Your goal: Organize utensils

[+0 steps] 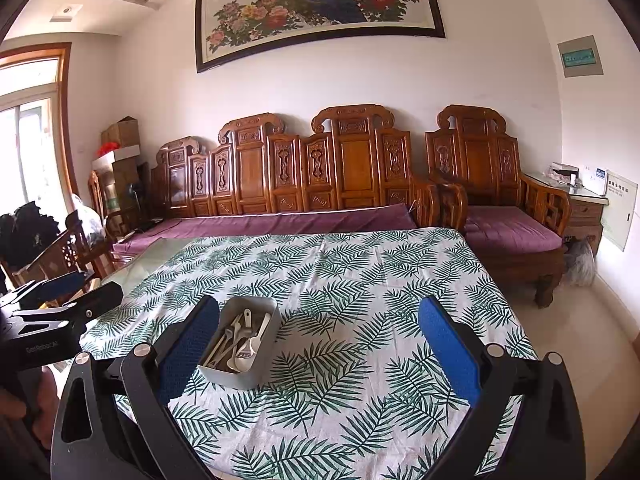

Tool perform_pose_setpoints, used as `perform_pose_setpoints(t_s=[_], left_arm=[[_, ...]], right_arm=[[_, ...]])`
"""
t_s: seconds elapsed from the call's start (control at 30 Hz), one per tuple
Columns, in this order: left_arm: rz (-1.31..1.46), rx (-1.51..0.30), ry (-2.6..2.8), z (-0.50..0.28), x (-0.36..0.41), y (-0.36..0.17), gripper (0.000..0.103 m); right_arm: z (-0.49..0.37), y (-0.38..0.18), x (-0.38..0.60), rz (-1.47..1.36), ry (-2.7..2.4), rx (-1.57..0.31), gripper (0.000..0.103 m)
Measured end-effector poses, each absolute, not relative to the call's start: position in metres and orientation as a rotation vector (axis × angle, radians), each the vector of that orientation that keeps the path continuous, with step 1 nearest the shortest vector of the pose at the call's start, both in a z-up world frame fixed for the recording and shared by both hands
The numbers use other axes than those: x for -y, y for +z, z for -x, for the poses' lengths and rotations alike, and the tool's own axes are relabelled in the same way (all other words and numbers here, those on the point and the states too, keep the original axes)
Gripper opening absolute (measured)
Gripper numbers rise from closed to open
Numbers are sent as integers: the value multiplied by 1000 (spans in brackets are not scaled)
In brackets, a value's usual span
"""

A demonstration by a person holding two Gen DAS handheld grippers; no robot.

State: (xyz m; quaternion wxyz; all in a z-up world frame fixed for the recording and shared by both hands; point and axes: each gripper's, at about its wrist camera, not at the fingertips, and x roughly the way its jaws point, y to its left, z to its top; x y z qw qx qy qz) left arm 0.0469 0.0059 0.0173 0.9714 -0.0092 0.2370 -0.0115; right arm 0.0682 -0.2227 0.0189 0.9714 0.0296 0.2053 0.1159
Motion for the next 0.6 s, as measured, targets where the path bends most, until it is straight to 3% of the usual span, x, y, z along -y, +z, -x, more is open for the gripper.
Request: perform_pose_setpoints(t_s=[0.6], left_arm=[[11,-466,-16,-43,-3,21,95]], right_arm=[[-66,19,220,-57,237,-414,100]])
